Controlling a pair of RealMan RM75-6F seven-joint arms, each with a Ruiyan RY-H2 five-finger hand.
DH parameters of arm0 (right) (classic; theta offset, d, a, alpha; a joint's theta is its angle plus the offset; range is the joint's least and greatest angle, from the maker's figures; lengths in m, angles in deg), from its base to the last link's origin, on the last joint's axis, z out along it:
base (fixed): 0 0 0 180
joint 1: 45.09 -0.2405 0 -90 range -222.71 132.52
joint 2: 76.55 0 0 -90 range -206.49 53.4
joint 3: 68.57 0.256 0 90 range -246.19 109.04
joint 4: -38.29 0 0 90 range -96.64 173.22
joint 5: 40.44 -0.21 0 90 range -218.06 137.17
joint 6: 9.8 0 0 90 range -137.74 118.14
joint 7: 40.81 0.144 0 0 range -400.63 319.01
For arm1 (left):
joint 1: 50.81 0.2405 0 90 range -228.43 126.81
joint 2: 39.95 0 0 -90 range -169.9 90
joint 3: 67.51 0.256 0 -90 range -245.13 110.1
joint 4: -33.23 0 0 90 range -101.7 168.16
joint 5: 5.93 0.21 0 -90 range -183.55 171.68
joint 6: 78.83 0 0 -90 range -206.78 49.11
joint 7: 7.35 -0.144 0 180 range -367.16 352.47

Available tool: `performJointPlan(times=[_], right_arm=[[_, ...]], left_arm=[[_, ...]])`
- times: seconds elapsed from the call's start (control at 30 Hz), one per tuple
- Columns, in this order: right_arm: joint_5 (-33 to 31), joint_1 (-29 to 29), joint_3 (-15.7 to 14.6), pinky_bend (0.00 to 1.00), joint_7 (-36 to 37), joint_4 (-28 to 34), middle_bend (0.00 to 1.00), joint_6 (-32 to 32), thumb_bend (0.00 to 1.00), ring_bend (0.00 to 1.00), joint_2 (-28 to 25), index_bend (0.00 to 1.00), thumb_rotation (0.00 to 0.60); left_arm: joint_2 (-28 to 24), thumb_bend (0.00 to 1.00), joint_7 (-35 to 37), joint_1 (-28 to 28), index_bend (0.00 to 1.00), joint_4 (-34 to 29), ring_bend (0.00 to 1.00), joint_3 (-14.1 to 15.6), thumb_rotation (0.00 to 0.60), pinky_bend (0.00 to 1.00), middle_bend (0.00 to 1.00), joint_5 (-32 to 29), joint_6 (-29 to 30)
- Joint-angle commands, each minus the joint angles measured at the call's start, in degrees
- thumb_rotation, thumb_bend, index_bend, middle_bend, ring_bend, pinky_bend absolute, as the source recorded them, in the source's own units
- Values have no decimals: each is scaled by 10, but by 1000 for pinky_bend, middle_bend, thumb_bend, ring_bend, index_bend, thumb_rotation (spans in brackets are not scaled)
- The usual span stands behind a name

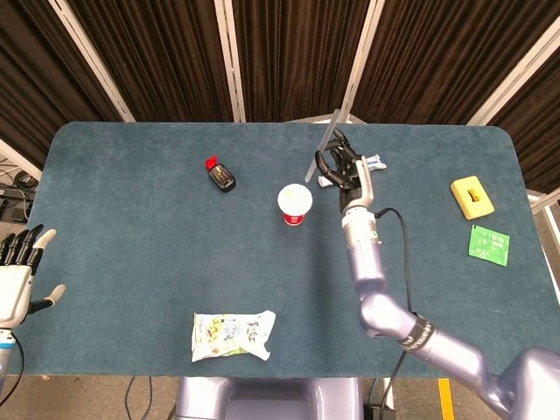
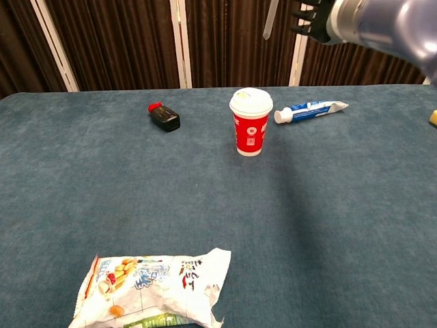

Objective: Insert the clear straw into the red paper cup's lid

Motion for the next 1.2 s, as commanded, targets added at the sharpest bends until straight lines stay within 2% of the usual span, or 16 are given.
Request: performJointPlan(times=[0.03,0.17,0.33,0.73,1.2], right_arm=[[37,-24,-22,0,19,-42,80,21,361,0,33,579,600],[76,-44,-45,0,40,-94,82,35,354,0,68,585,600],[87,-64,-52,0,61,-152,84,33,350,0,99,588,600],[94,-103,-40,0,92,-244,96,12,347,0,136,593,600],[85,-132,-24,0,111,-320,105,-17,346,0,153,593,600]], left_arm=[[-1,248,3,0,104,0,0,0,600,0,0,1,0],[-3,247,10,0,104,0,0,2,600,0,0,3,-1],[-4,247,16,0,105,1,0,3,600,0,0,4,-3],[-4,247,16,-1,105,1,0,2,600,0,0,3,-4],[-4,246,14,-1,105,1,0,2,600,0,0,0,-6]])
